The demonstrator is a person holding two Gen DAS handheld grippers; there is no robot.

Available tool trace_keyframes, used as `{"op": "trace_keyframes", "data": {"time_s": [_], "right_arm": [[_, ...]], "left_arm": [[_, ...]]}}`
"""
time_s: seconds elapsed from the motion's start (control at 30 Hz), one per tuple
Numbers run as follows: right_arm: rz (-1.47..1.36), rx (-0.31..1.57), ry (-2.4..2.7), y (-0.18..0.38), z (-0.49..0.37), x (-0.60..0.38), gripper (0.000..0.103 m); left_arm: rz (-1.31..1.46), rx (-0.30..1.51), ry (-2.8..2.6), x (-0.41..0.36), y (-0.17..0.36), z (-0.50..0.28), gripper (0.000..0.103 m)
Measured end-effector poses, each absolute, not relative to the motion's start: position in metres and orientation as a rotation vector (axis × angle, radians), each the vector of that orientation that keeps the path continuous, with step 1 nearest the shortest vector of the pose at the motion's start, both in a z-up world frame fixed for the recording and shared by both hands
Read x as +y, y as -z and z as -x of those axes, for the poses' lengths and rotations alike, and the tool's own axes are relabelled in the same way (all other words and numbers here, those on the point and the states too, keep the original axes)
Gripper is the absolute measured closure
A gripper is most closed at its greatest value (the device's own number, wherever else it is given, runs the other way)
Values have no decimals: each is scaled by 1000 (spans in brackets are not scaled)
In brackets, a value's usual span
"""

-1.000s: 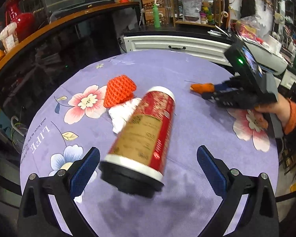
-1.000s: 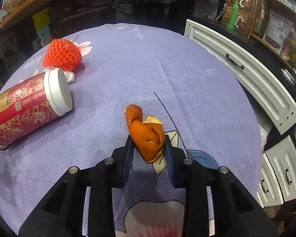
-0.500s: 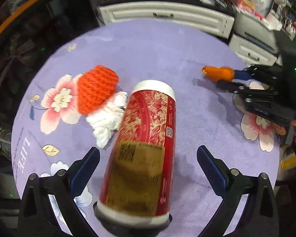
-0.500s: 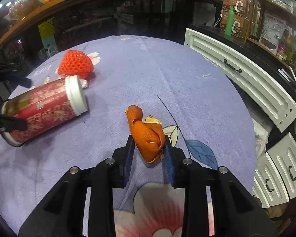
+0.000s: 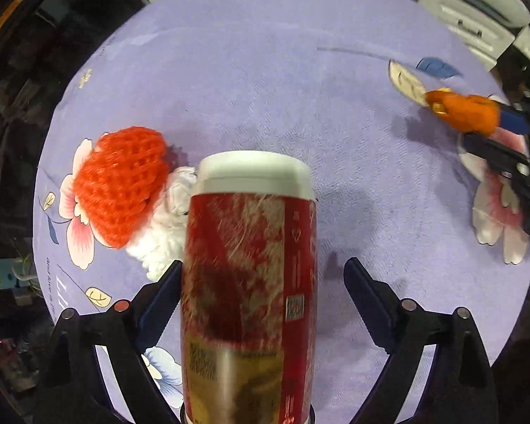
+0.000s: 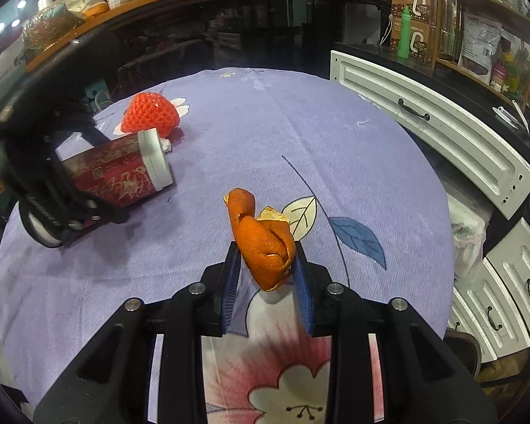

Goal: Collect trash
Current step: 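Grasp the red paper cup with the left gripper while the right holds the peel, then carry the red cup and orange peel over the brown bin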

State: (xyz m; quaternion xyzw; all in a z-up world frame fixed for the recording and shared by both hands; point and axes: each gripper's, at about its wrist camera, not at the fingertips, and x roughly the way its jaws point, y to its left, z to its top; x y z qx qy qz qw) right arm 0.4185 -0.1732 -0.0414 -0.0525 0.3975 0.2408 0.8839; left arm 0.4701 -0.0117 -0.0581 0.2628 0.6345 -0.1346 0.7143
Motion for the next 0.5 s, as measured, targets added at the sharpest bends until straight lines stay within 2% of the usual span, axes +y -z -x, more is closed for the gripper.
{"op": "trace_keyframes", "data": {"time_s": [0.1,0.17,0.5], "right_arm": [[115,819,-499,41,-414,-176,73],[116,814,-495,41,-411,-179,73],[62,784,-494,35,-391,-198,73]], "left_arm": [[-596,1426,279,-14,65,-476,23],[-586,1436,274,-13,68,-479,33],[-542,1318,250,-7,51,-460,33]]}}
